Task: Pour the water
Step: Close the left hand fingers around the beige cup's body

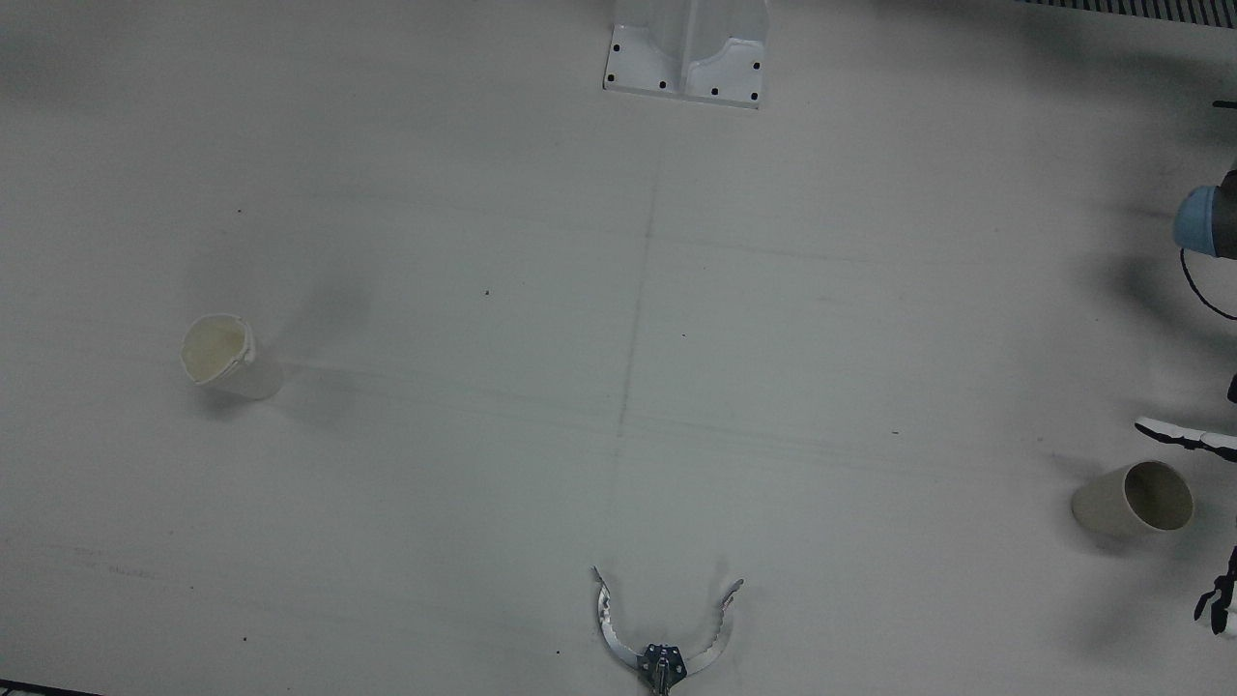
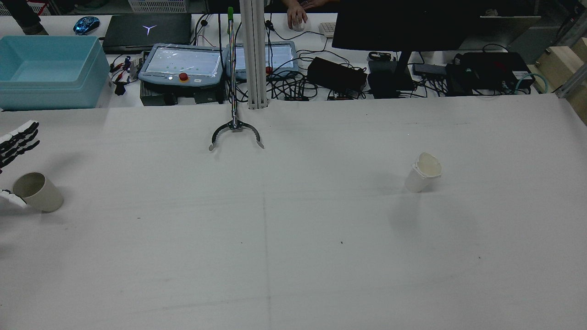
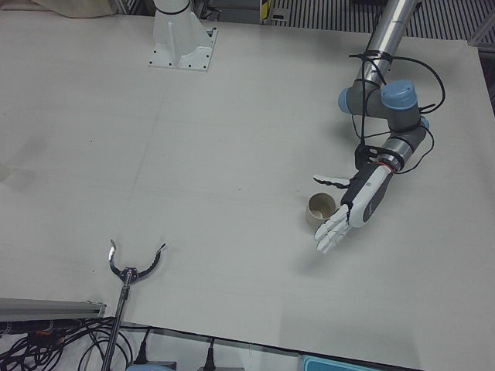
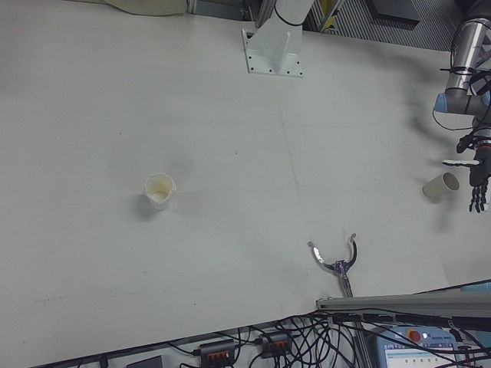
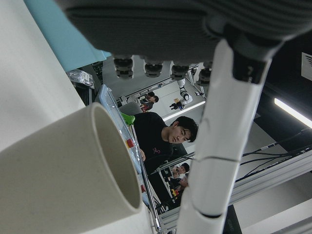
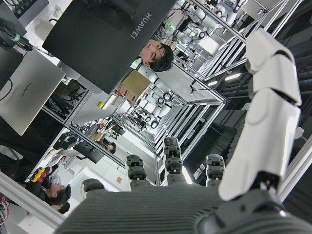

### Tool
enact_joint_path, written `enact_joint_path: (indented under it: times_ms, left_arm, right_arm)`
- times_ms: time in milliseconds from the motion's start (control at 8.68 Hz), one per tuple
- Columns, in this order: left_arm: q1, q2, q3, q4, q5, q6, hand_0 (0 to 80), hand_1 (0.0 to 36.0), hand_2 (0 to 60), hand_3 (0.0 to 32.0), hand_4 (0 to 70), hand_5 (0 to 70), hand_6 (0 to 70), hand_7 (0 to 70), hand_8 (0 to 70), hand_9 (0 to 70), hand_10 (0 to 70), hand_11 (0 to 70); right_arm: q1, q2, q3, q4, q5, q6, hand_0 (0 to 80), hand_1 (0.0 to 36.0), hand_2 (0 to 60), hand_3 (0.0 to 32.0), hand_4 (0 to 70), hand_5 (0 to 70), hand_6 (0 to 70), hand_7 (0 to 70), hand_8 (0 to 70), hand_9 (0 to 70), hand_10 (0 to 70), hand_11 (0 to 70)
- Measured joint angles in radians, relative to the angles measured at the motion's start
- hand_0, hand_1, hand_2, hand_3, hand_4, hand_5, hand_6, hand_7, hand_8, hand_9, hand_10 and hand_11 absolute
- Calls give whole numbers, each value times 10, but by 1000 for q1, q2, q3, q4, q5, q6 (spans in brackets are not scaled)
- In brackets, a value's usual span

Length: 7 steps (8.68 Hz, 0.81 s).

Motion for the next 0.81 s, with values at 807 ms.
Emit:
enact_joint_path:
  times_ms: [807]
  left_arm:
    - [50,-12,167,-157,-15,134,797,176,0,24,163,52,62,41,51,0,42,88]
  right_arm:
    - [-34,14,-42,0,0,-1,506,191,208,212,38,85,193,152,99,92,0,0]
